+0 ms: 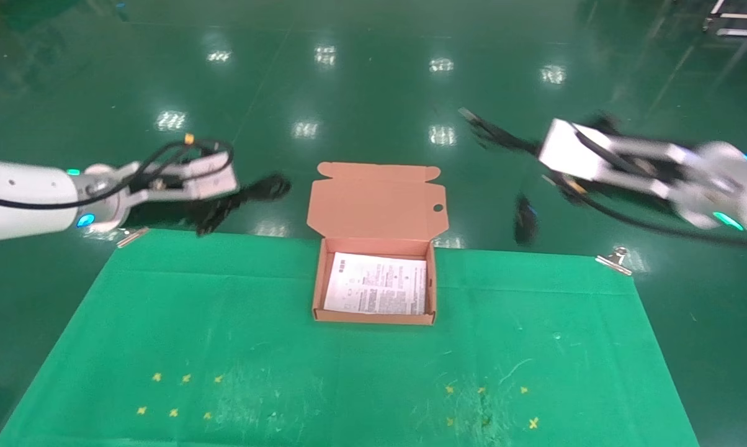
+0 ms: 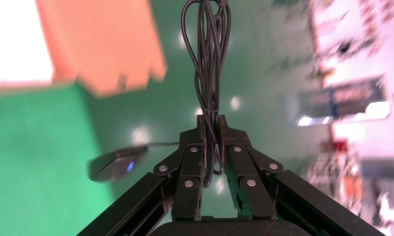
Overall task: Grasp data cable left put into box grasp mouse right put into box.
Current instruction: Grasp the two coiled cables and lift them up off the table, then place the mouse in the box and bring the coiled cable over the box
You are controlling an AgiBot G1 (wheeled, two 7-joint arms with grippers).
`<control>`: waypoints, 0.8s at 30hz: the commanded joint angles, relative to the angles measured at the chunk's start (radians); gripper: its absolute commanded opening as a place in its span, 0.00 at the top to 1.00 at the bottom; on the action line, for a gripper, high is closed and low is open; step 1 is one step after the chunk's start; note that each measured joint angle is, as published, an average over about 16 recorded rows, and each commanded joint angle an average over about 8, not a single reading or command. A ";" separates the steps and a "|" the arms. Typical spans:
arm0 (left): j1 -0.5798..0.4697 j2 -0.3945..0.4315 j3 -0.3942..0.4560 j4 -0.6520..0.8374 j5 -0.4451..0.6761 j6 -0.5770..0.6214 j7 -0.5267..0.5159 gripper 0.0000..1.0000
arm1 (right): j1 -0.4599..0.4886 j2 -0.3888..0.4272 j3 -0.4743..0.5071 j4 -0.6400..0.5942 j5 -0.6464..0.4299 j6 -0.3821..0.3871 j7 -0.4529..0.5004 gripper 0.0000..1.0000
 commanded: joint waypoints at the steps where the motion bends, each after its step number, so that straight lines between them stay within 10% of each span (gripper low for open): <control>1: 0.013 -0.001 -0.004 -0.075 0.024 -0.049 -0.040 1.00 | 0.045 -0.042 0.004 -0.007 -0.009 0.011 -0.015 1.00; 24: -0.008 0.094 -0.002 -0.226 0.276 -0.204 -0.222 1.00 | 0.228 -0.410 -0.020 -0.392 0.117 0.139 -0.277 1.00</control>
